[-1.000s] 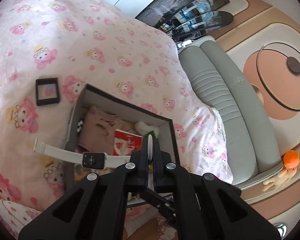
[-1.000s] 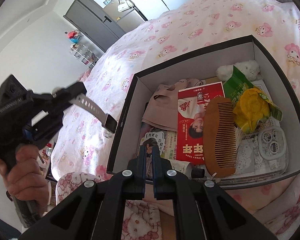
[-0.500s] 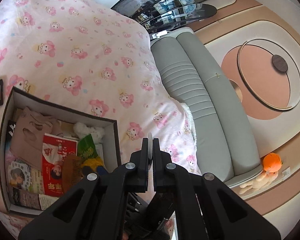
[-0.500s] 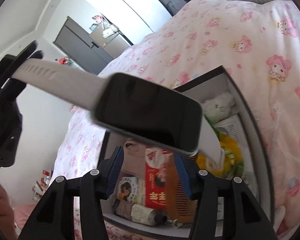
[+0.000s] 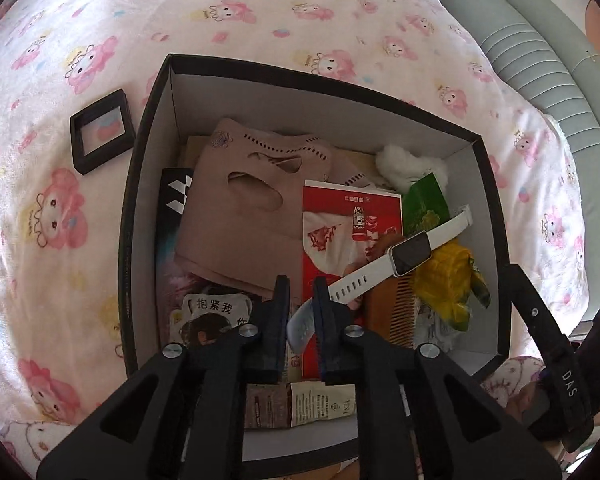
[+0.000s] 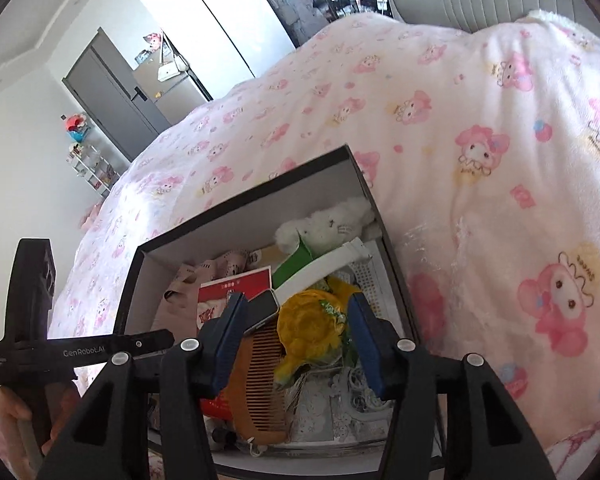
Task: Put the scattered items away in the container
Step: 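Lower the watch into the box onto the red packet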
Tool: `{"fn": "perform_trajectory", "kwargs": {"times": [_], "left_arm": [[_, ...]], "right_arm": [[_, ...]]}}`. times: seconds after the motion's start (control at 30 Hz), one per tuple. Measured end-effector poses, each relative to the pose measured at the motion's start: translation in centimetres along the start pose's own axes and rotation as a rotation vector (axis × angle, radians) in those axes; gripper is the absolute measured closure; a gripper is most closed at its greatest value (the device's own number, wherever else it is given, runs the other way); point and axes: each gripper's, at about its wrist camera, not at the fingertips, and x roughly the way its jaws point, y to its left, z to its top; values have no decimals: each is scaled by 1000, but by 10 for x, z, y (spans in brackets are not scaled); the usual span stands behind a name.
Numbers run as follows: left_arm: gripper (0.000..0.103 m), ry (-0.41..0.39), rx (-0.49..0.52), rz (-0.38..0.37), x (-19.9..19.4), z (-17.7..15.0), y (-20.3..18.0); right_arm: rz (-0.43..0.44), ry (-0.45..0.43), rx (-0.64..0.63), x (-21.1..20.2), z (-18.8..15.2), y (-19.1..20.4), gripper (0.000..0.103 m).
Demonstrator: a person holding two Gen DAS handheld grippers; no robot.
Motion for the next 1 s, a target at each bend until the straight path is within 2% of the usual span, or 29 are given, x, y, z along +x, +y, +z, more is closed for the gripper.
{"fn": "perform_trajectory", "kwargs": {"times": [0.07,0.13,0.2,0.23,0.3,0.37,0.4,0.5,0.6,0.7,0.77,0.9,1.0], "left_arm": [[75,-46,-9,33,-14,-4,3],[70,-116,-16,108,-29,-5,7],[66,-172,2,181,-41,-4,4],[66,-176,37,171,-43,-5,-3],[64,-154,109,114,-36,-13,-20],[64,-105,160,65,-15,-21,-35],[65,-76,174,61,-5,-24,-39],[65,-18,194,52,24,-28,-46],[65,5,220,106,40,-32,-52],[64,-18,225,152,40,-25,-53],[64,-36,189,172,36,-13,-48],[65,-69,170,176,26,-7,-39],[65,-50,190,175,26,-16,-36]], "right_arm": [[6,16,-47,-3,6,8,55],[27,52,-116,-2,14,20,55],[-15,96,-225,9,23,36,55],[-52,115,-271,17,25,41,55],[-119,128,-302,34,26,41,55],[-200,112,-271,43,21,30,55],[-213,113,-246,44,19,25,55],[-156,138,-194,36,14,14,55],[-162,136,-239,27,11,15,55],[-179,180,-279,35,7,18,55],[-153,204,-271,40,7,19,55],[-153,210,-302,45,7,25,55],[-146,241,-292,53,9,25,54]]}}
